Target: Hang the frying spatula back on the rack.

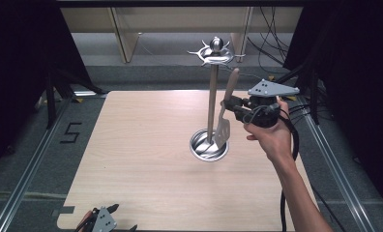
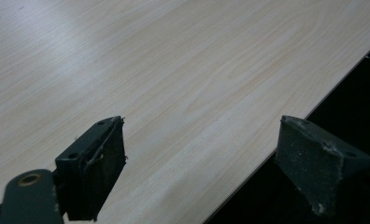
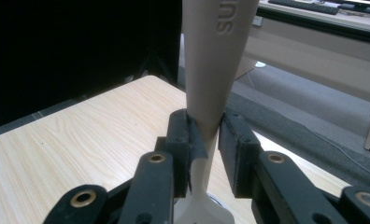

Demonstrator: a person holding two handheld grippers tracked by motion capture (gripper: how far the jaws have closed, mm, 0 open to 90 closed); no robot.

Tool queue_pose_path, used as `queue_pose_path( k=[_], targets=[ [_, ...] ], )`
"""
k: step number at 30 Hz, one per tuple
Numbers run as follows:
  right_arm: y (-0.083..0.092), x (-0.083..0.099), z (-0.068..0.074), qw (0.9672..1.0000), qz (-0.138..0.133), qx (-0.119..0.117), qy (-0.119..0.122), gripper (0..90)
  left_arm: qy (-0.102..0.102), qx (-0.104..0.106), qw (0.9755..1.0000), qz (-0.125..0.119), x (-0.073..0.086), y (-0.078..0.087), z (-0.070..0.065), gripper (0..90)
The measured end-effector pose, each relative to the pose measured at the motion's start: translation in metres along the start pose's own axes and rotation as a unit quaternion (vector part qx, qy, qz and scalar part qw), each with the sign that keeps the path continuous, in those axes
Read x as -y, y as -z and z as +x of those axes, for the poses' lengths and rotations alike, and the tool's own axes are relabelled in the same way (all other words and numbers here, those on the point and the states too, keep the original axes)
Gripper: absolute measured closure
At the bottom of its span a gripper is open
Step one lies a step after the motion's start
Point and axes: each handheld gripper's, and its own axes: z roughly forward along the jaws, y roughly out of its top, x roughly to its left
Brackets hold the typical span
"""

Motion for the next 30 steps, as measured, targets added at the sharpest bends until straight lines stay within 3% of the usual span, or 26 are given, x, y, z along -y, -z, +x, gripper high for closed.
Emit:
queue_pose_path(
  k=[3, 5, 6, 8, 9, 10, 11, 12, 14, 15, 16, 19, 20, 21, 26, 29, 30],
  targets=[
    [-0.002, -0.001, -0.001, 0.9999, -0.005, 0.008, 0.005, 74.9, -0.001, 0.000, 1.0000, 0.001, 0.000, 0.000, 0.000, 15.2],
    [-0.002, -0.003, -0.001, 1.0000, 0.002, 0.001, 0.001, 74.9, 0.018, 0.000, 0.9998, -0.003, 0.001, -0.001, -0.002, 15.2],
    [-0.001, -0.004, 0.000, 1.0000, 0.005, -0.001, 0.000, 74.9, -0.004, 0.000, 1.0000, 0.001, 0.000, 0.000, 0.001, 15.2],
    [-0.002, -0.006, 0.001, 1.0000, 0.005, 0.000, 0.000, 74.9, 0.001, 0.002, 1.0000, -0.002, 0.000, -0.001, -0.001, 15.2],
    [-0.003, -0.007, 0.001, 1.0000, 0.004, 0.000, 0.005, 74.9, 0.015, 0.003, 0.9999, -0.007, 0.000, -0.001, -0.003, 15.2],
    [-0.003, -0.007, 0.001, 1.0000, 0.004, 0.000, 0.005, 74.9, 0.015, 0.003, 0.9999, -0.007, 0.000, -0.001, -0.003, 15.2],
    [-0.004, -0.009, 0.001, 1.0000, 0.007, 0.001, 0.007, 74.9, -0.002, -0.001, 1.0000, -0.004, 0.000, 0.000, -0.001, 15.2],
    [-0.005, -0.010, 0.000, 1.0000, 0.005, 0.001, 0.008, 74.9, -0.006, 0.003, 1.0000, 0.004, -0.001, 0.001, 0.000, 15.2],
    [-0.005, -0.011, 0.000, 0.9999, 0.013, 0.006, 0.009, 74.9, 0.008, 0.005, 0.9999, 0.009, 0.000, 0.001, -0.002, 15.1],
    [-0.005, -0.011, 0.000, 0.9999, 0.013, 0.006, 0.009, 74.9, 0.008, 0.005, 0.9999, 0.009, 0.000, 0.001, -0.002, 15.2],
    [-0.006, -0.011, 0.000, 0.9999, 0.015, 0.001, 0.008, 74.9, -0.007, 0.004, 0.9999, 0.009, -0.001, 0.001, 0.001, 15.2],
    [-0.007, -0.012, 0.000, 0.9999, 0.016, 0.002, 0.001, 74.9, -0.007, 0.004, 1.0000, 0.004, -0.001, 0.001, 0.000, 15.2],
    [-0.008, -0.013, -0.001, 0.9998, 0.014, 0.007, 0.009, 74.9, -0.008, 0.004, 1.0000, 0.005, -0.001, 0.001, 0.000, 15.2],
    [-0.008, -0.013, -0.001, 0.9998, 0.016, 0.007, 0.010, 74.9, 0.010, 0.005, 0.9999, 0.005, 0.000, 0.001, -0.002, 15.2],
    [-0.011, -0.016, 0.000, 0.9996, 0.017, 0.017, 0.012, 74.9, 0.012, 0.006, 0.9999, 0.005, 0.000, 0.001, -0.002, 15.2],
    [-0.012, -0.018, 0.000, 0.9995, 0.029, 0.010, 0.002, 74.9, 0.008, 0.005, 0.9999, 0.007, -0.001, 0.001, -0.002, 15.2],
    [-0.013, -0.019, -0.001, 0.9995, 0.029, 0.009, 0.011, 74.9, 0.003, 0.004, 1.0000, -0.003, -0.001, 0.000, -0.001, 15.2]
  ],
)
